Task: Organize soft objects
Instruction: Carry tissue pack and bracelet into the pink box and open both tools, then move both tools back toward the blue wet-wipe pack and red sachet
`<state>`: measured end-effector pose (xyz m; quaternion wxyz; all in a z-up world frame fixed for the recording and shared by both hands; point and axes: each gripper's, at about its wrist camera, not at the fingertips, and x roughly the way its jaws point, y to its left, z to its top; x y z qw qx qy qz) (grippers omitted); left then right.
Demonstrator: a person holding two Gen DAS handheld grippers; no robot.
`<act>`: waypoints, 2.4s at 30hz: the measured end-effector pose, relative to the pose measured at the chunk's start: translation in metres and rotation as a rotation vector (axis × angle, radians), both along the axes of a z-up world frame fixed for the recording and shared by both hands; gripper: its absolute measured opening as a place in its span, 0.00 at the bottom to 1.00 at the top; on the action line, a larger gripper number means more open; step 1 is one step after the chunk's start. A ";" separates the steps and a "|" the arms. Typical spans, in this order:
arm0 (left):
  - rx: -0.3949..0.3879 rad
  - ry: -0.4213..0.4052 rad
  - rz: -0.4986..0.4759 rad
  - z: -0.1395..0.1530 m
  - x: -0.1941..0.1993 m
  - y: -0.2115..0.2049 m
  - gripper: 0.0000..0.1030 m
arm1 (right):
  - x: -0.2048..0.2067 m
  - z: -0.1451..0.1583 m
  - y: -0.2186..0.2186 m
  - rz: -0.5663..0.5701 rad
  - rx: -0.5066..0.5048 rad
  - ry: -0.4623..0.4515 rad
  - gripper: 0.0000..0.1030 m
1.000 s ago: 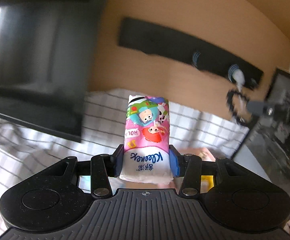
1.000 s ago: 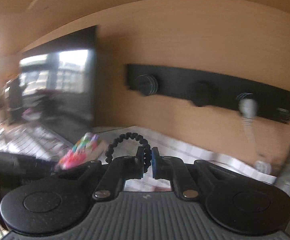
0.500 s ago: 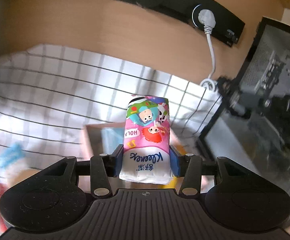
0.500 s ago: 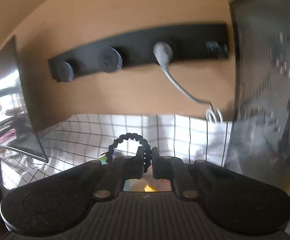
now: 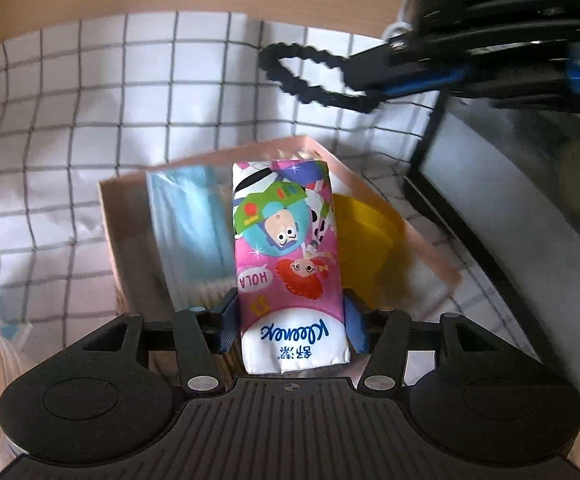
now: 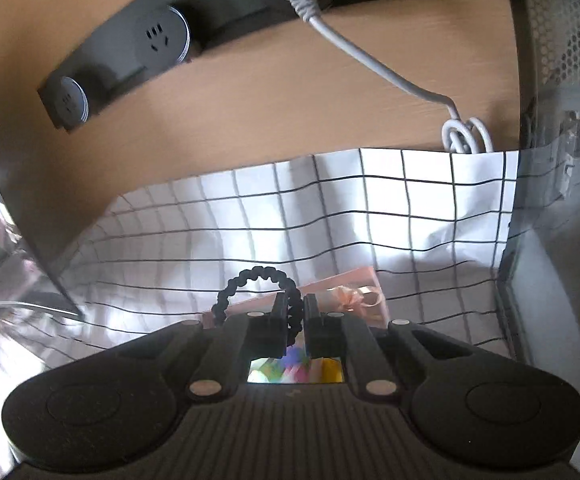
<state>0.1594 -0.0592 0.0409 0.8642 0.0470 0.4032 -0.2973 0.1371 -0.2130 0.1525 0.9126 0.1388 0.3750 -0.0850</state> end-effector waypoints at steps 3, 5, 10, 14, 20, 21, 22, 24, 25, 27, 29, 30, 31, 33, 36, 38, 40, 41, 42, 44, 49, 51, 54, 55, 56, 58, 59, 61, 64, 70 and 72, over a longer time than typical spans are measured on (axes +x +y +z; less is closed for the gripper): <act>-0.009 0.008 -0.008 0.006 -0.009 0.010 0.56 | 0.000 -0.006 -0.007 -0.055 -0.034 0.043 0.07; -0.038 0.005 0.002 0.012 -0.012 0.017 0.52 | -0.005 -0.011 -0.014 -0.076 -0.016 0.065 0.07; -0.121 -0.043 0.031 0.034 -0.022 0.028 0.52 | -0.008 -0.017 -0.023 -0.117 0.006 0.059 0.07; -0.124 -0.036 0.010 0.043 -0.026 0.030 0.52 | 0.014 -0.024 -0.015 -0.080 -0.047 0.025 0.25; -0.161 -0.026 0.021 0.054 -0.039 0.065 0.52 | 0.012 -0.018 -0.011 -0.096 -0.015 0.046 0.53; -0.166 -0.037 0.045 0.056 -0.043 0.077 0.52 | 0.008 -0.013 -0.008 -0.097 -0.022 0.041 0.53; -0.166 -0.049 0.072 0.058 -0.048 0.089 0.52 | 0.004 -0.005 -0.003 -0.094 -0.034 0.033 0.54; -0.173 -0.072 0.133 0.063 -0.059 0.116 0.52 | -0.003 0.010 0.008 -0.082 -0.052 0.018 0.56; -0.180 -0.082 0.171 0.064 -0.064 0.131 0.52 | -0.006 0.018 0.016 -0.072 -0.061 0.007 0.58; -0.180 -0.099 0.265 0.064 -0.076 0.165 0.52 | -0.006 0.034 0.037 -0.041 -0.076 -0.012 0.61; -0.167 -0.107 0.363 0.061 -0.084 0.199 0.52 | 0.000 0.048 0.066 0.019 -0.098 -0.017 0.61; -0.161 -0.109 0.409 0.059 -0.089 0.215 0.52 | 0.005 0.054 0.082 0.053 -0.111 -0.016 0.61; -0.157 -0.110 0.450 0.058 -0.093 0.231 0.52 | 0.012 0.060 0.101 0.091 -0.123 -0.012 0.62; -0.150 -0.124 0.537 0.060 -0.102 0.263 0.52 | 0.030 0.070 0.142 0.167 -0.130 0.000 0.62; -0.151 -0.157 0.621 0.066 -0.113 0.305 0.52 | 0.058 0.079 0.199 0.285 -0.084 0.031 0.63; -0.140 -0.169 0.654 0.070 -0.120 0.327 0.52 | 0.075 0.077 0.234 0.363 -0.052 0.078 0.65; -0.122 -0.164 0.670 0.069 -0.123 0.344 0.52 | 0.091 0.070 0.266 0.423 -0.044 0.144 0.65; -0.117 -0.160 0.676 0.067 -0.123 0.350 0.52 | 0.098 0.065 0.281 0.451 -0.053 0.181 0.65; -0.116 -0.156 0.677 0.064 -0.126 0.356 0.52 | 0.105 0.060 0.294 0.478 -0.070 0.215 0.65; -0.122 -0.136 0.662 0.055 -0.127 0.361 0.52 | 0.117 0.045 0.316 0.527 -0.121 0.299 0.65; -0.173 -0.082 0.597 0.031 -0.133 0.357 0.52 | 0.137 -0.007 0.329 0.559 -0.216 0.506 0.66; -0.186 -0.053 0.575 0.020 -0.131 0.349 0.52 | 0.140 -0.028 0.323 0.542 -0.218 0.573 0.67; -0.206 -0.014 0.543 0.003 -0.123 0.335 0.52 | 0.154 -0.065 0.308 0.514 -0.211 0.689 0.67; -0.211 -0.004 0.534 -0.003 -0.119 0.329 0.52 | 0.160 -0.077 0.302 0.504 -0.206 0.726 0.67; -0.212 0.004 0.528 -0.008 -0.114 0.322 0.52 | 0.165 -0.087 0.299 0.500 -0.203 0.756 0.67; -0.216 0.022 0.515 -0.016 -0.104 0.308 0.52 | 0.174 -0.105 0.292 0.493 -0.206 0.798 0.67; -0.217 0.029 0.505 -0.019 -0.098 0.302 0.52 | 0.177 -0.114 0.291 0.497 -0.215 0.817 0.67; -0.191 0.032 0.471 -0.022 -0.085 0.286 0.52 | 0.183 -0.125 0.289 0.502 -0.255 0.831 0.67; -0.122 0.015 0.420 -0.024 -0.067 0.264 0.52 | 0.187 -0.127 0.286 0.514 -0.392 0.772 0.67; -0.042 -0.015 0.345 -0.032 -0.039 0.233 0.52 | 0.180 -0.108 0.271 0.553 -0.345 0.708 0.67; 0.010 -0.028 0.314 -0.037 -0.032 0.224 0.52 | 0.179 -0.106 0.268 0.556 -0.323 0.709 0.67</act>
